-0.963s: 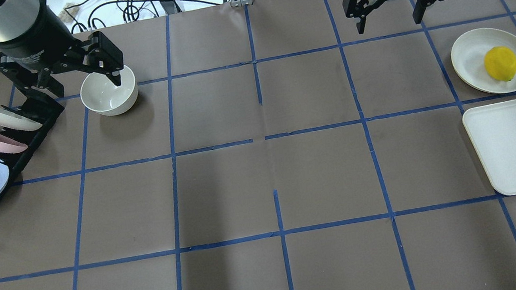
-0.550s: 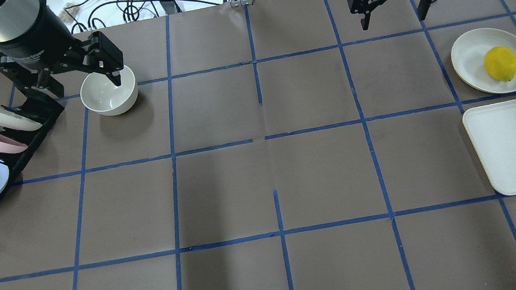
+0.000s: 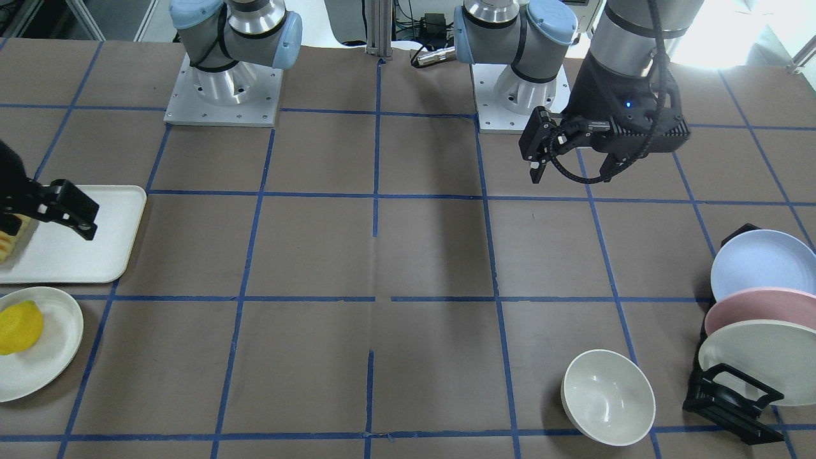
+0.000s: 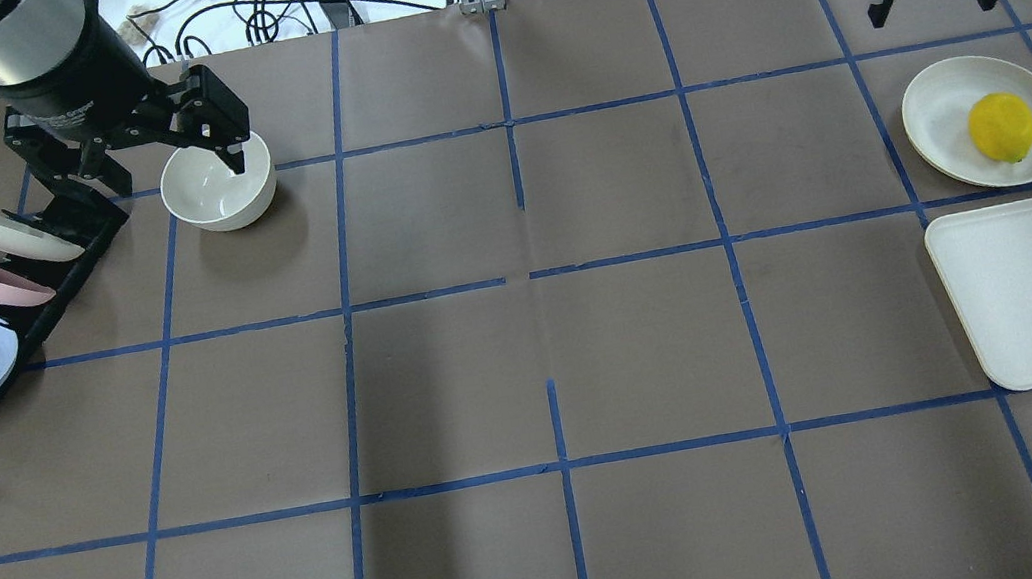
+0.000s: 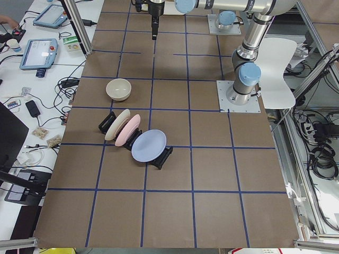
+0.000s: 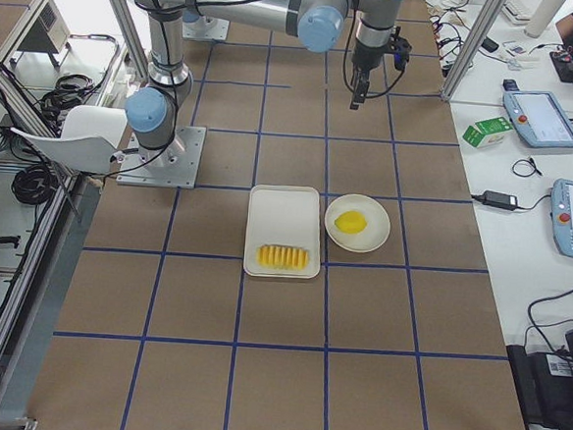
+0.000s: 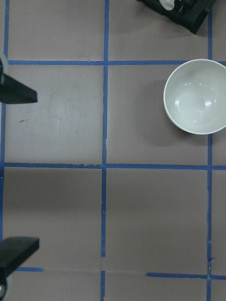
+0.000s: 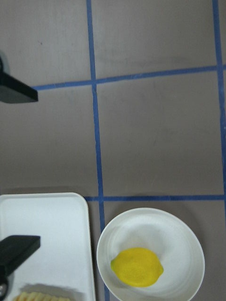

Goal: Place bowl and put lemon in it

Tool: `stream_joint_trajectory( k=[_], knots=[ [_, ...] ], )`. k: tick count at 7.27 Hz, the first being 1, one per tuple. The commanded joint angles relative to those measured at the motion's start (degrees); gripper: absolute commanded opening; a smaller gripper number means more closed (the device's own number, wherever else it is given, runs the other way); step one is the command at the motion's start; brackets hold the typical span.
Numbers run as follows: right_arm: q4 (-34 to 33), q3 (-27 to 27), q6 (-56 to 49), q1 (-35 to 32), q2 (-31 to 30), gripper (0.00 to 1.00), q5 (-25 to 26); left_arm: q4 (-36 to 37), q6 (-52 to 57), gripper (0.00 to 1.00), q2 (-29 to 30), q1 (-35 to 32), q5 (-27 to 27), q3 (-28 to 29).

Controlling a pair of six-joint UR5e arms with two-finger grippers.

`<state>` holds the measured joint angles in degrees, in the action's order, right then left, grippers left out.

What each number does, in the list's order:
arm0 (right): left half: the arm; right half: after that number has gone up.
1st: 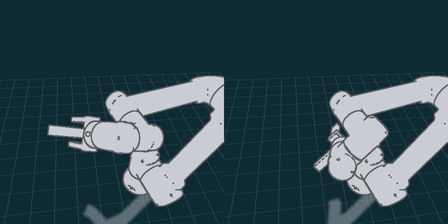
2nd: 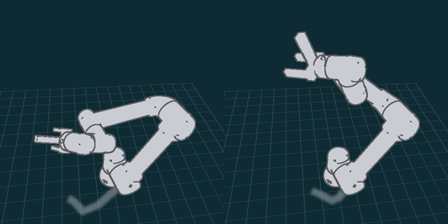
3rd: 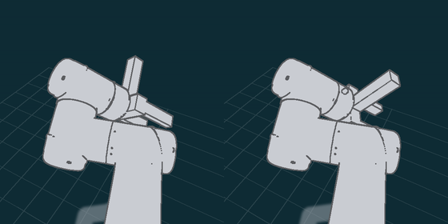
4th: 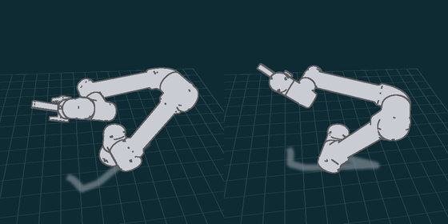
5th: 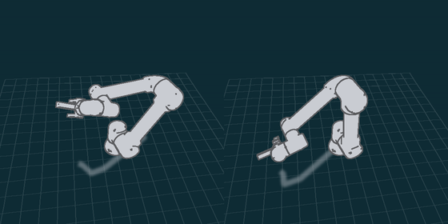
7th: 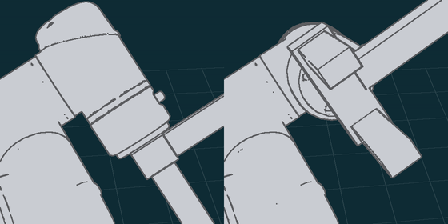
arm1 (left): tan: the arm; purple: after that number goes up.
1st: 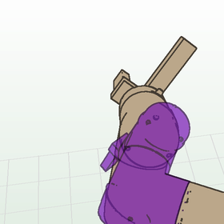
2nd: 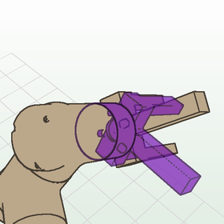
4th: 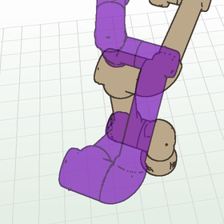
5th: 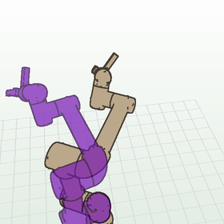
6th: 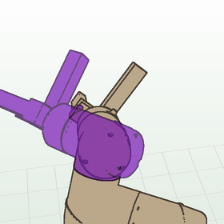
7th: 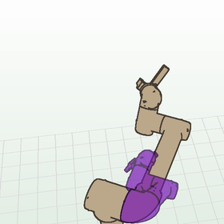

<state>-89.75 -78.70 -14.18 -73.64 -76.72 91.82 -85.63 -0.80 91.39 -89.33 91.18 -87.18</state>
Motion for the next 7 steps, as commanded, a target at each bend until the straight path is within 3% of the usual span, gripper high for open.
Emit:
stream_joint_trajectory(
  k=[1,2,4,5,7],
  knots=[
    [-5.3,-0.6,-10.8,7.4,5.2,0.99,0.4,2.8,4.5,1.00,3.7,3.4,-0.5,1.7],
    [-11.7,-2.2,-15.8,9.7,9.5,0.98,0.4,3.4,6.6,1.00,6.8,10.4,-1.6,2.0],
    [-25.6,-7.2,-21.7,13.2,16.7,0.99,-0.2,12.3,10.9,1.00,15.8,14.7,-3.9,2.1],
    [-29.0,-9.3,-25.2,13.5,17.9,0.99,0.4,16.9,13.4,1.00,20.7,16.0,-3.9,3.0],
    [-32.0,-9.9,-25.7,14.3,20.6,0.99,0.0,18.5,15.1,1.00,30.2,16.8,-3.7,9.1]
  ],
)
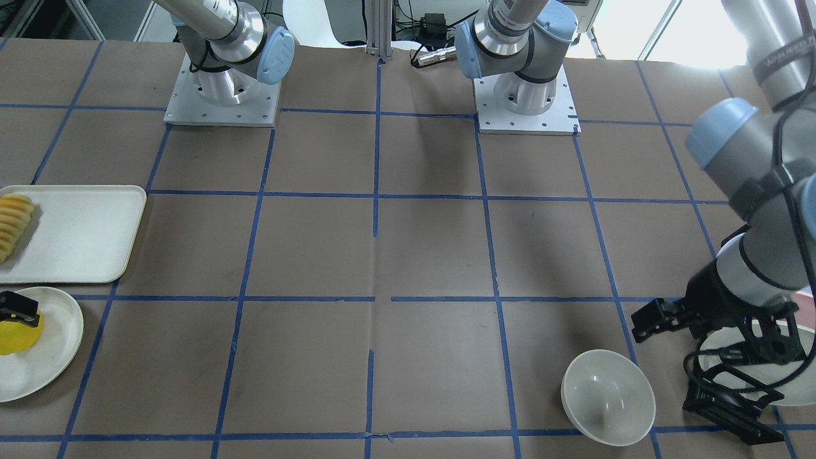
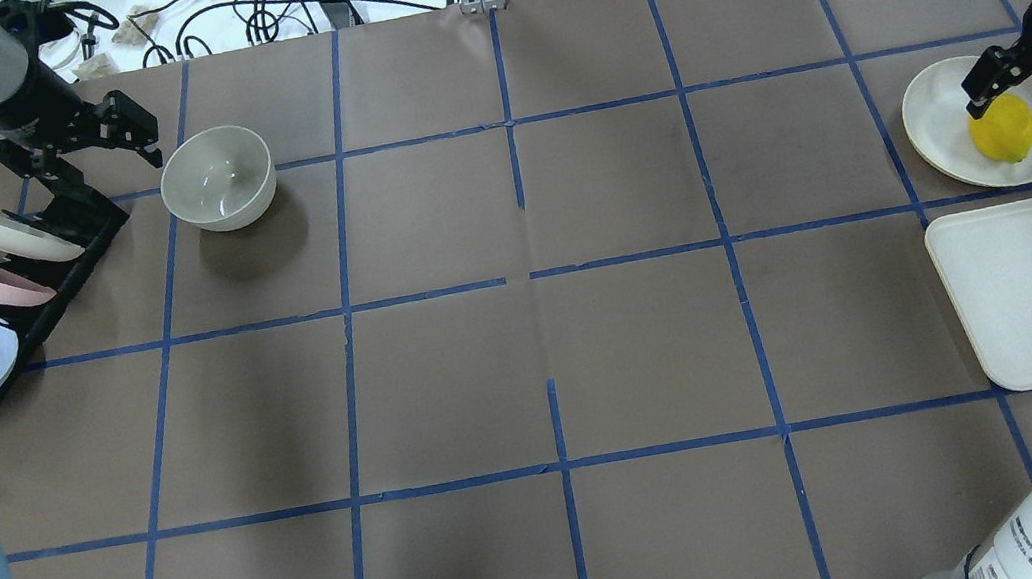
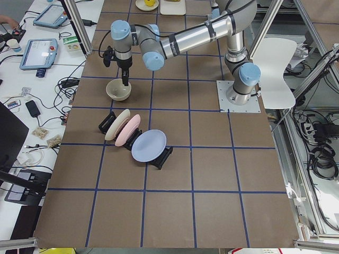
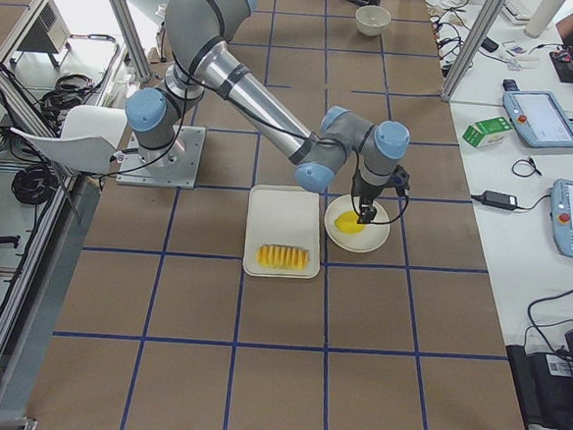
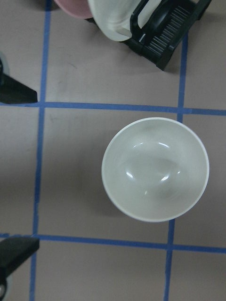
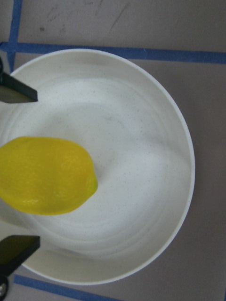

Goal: Place bowl and put lemon in it

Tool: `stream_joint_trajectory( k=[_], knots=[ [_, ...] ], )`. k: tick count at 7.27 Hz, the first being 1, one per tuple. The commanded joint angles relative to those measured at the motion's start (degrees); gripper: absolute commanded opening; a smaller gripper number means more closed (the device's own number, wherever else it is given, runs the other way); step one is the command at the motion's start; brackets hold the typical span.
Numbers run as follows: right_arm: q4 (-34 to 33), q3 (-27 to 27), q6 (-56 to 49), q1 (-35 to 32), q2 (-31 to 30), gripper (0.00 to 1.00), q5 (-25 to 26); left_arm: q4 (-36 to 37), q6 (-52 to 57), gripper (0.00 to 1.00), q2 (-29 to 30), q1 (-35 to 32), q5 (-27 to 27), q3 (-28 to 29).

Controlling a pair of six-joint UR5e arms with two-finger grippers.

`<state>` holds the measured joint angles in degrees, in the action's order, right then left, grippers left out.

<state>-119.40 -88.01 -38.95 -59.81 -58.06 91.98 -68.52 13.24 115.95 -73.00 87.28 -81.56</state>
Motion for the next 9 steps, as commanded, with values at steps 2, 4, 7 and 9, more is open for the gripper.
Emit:
stream_joint_trajectory(
  k=[2,4,7,9],
  knots=[
    [-2.8,-0.6,-2.9,0.6,3.2,0.96,0.3,2.1,0.9,0.95,11.1,0.5,0.3,6.0],
    [-2.1,-0.6,-2.8,0.6,3.2,0.60,0.4,2.9,4.3,0.89,13.7,0.5,0.3,5.8],
    [-1.0,0.0,-2.5,0.6,2.8,0.33,0.4,5.8,9.2,0.36,15.3,0.3,0.3,5.8],
    [1.8,0.6,-2.4,0.6,-0.9,0.32,0.1,5.4,9.0,0.00,15.3,0.3,-0.4,5.5]
  ],
)
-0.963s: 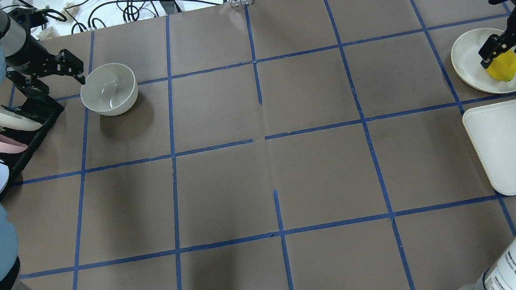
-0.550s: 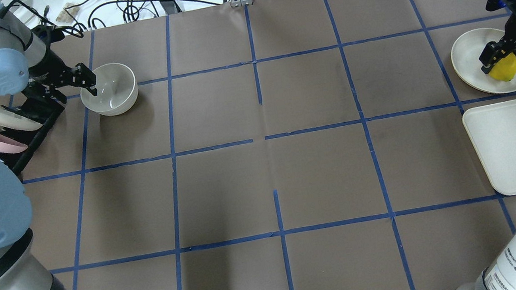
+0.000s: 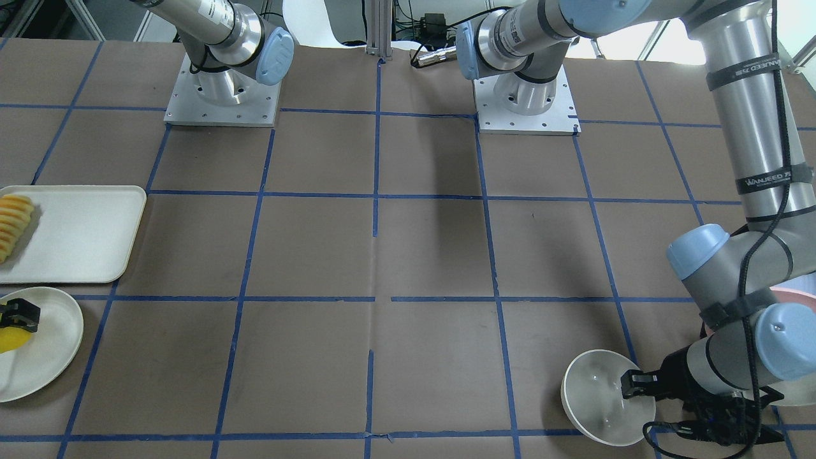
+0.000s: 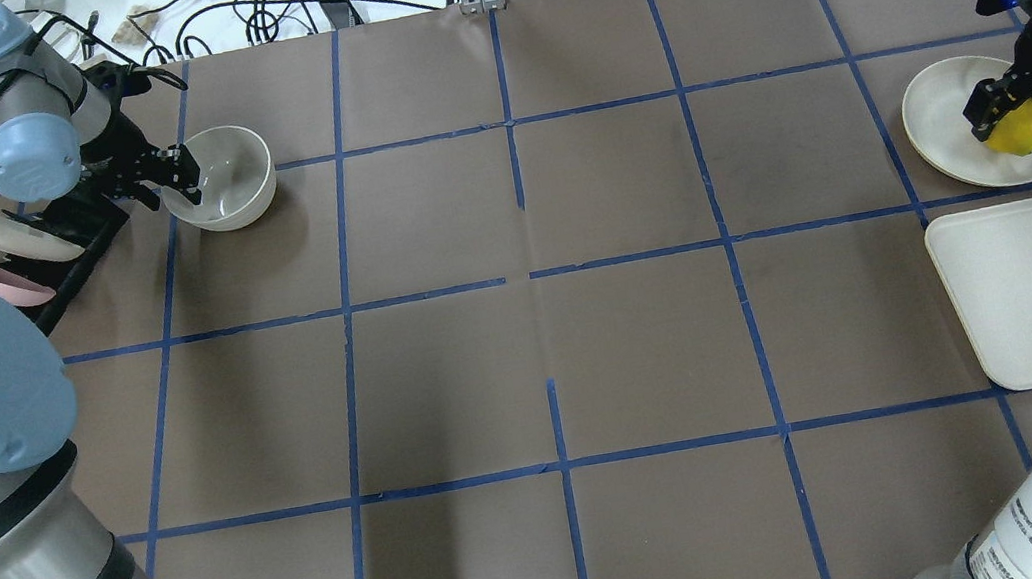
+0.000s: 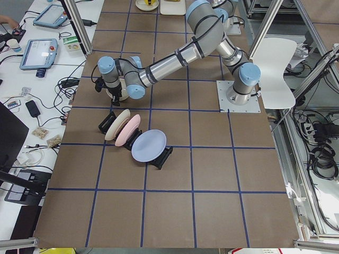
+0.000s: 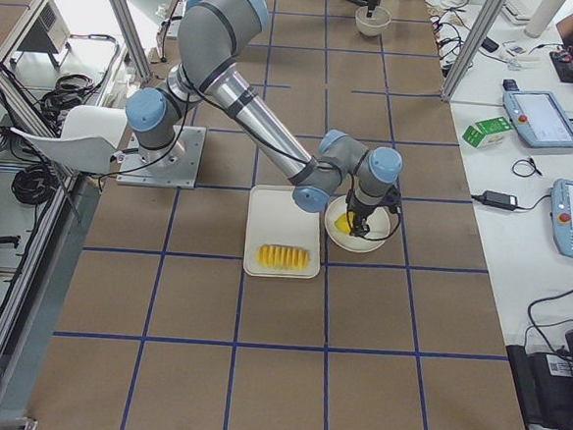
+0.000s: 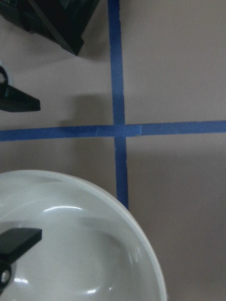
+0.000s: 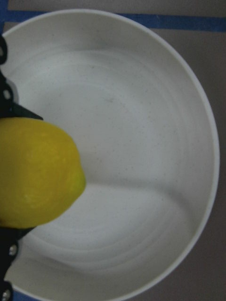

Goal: Place bowl and put lemon in it

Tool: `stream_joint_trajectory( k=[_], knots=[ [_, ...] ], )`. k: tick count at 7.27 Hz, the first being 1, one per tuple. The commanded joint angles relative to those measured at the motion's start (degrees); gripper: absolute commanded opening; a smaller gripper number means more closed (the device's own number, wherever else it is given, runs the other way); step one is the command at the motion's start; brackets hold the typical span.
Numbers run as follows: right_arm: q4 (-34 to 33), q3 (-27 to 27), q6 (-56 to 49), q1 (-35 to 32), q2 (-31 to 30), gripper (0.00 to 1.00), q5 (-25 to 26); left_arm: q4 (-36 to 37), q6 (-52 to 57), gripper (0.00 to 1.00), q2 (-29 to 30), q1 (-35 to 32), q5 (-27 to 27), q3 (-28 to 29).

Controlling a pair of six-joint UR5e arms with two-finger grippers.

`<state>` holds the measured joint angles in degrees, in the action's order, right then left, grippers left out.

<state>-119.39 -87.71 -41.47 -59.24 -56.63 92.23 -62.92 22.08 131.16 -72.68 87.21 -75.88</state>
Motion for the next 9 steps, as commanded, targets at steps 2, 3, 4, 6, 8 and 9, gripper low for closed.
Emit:
stream_joint_trajectory(
  k=[2,3,4,6,8,9],
  knots=[
    [6.4,0.2,0.4,-0.1,-7.9,0.32,-0.4,-1.5,-1.0,0.00,-1.5,-0.2,-1.2,0.1],
    [8.8,0.2,0.6,-0.3,-10.2,0.32,-0.4,-4.6,-1.6,0.00,-2.5,-0.5,-1.6,0.9],
    [12.0,0.2,1.1,-0.4,-13.4,0.32,-0.6,-7.7,-4.1,0.00,-3.8,-1.9,-2.3,1.0],
    [19.2,0.1,5.3,-0.8,-20.9,0.32,-0.6,-8.1,-16.9,0.00,-6.4,-11.6,-4.7,-0.3],
    [23.4,-0.4,11.1,-5.1,-25.2,0.32,-0.6,-7.2,-28.5,0.00,-7.8,-20.5,-5.3,-3.2],
    [25.1,-0.5,16.5,-8.6,-26.4,0.30,-0.6,-7.1,-34.9,0.00,-8.6,-23.7,-5.0,-6.5]
  ],
)
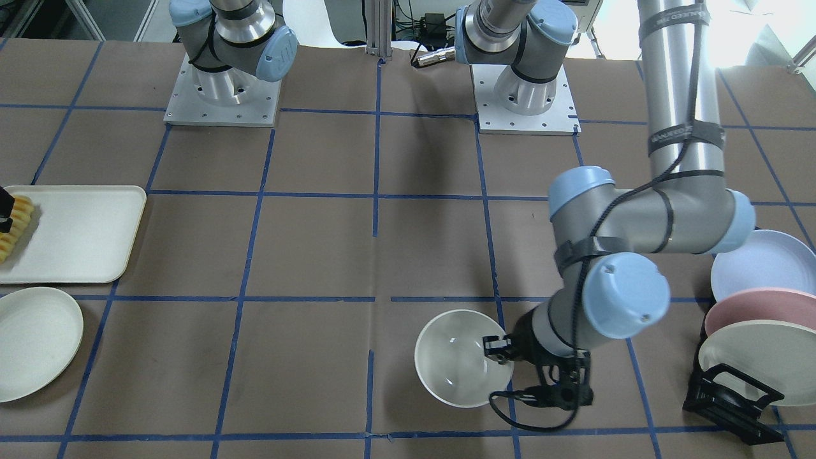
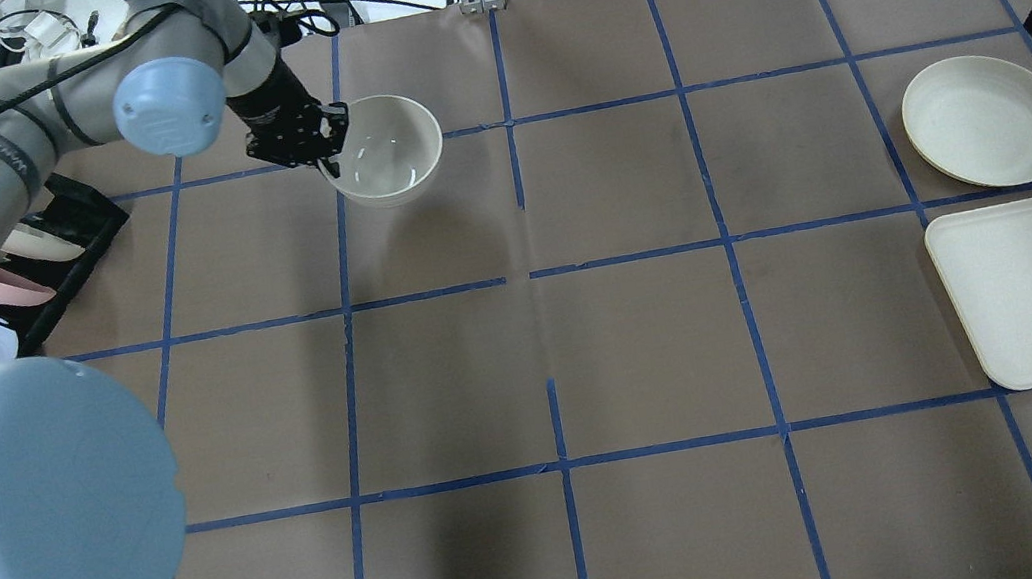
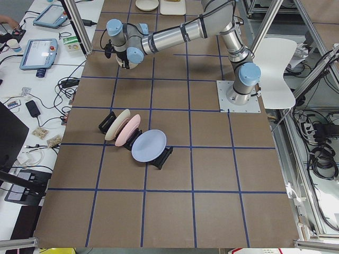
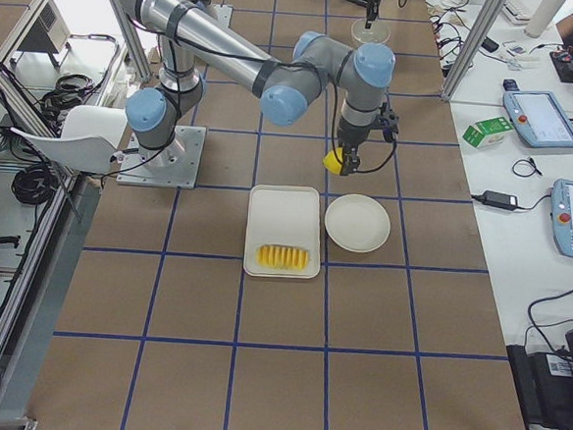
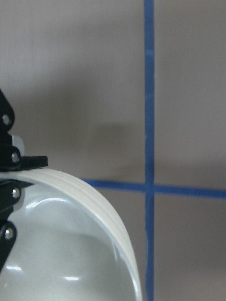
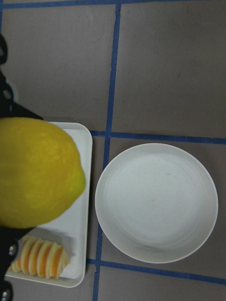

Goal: Place bowl and put lemon in it

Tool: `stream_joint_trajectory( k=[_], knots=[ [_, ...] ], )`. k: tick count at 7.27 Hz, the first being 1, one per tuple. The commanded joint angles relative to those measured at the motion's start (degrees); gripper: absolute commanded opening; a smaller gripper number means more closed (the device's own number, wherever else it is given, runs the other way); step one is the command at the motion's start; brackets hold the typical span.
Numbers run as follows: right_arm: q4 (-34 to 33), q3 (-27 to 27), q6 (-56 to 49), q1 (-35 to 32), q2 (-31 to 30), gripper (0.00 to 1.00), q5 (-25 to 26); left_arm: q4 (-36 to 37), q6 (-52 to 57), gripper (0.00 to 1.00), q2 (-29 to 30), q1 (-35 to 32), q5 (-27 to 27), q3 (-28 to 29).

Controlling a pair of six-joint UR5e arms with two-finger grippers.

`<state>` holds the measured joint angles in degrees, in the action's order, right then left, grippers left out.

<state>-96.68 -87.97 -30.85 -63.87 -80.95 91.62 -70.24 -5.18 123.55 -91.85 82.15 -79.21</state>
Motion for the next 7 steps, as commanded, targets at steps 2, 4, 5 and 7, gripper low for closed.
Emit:
stream_joint_trajectory(
  k=[2,4,5,7],
  knots=[
    [2.4,-0.4,14.7,-10.4,-2.5,0.30,-0.1,8.1,-10.8,0.00,-4.1,-9.0,0.0,-11.7],
    [1.5,0.2,23.0,-17.4,-1.8,0.30,-0.5,8.8,-11.7,0.00,-6.0,-9.3,-0.4,-14.0],
    [1.3,0.2,28.2,-20.6,-1.2,0.30,-0.7,9.4,-11.8,0.00,-6.4,-9.4,-0.3,-15.9],
    [-2.6,0.2,36.3,-26.1,1.2,0.30,-2.0,11.6,-12.3,0.00,-5.3,-9.4,-0.5,-16.7]
  ],
)
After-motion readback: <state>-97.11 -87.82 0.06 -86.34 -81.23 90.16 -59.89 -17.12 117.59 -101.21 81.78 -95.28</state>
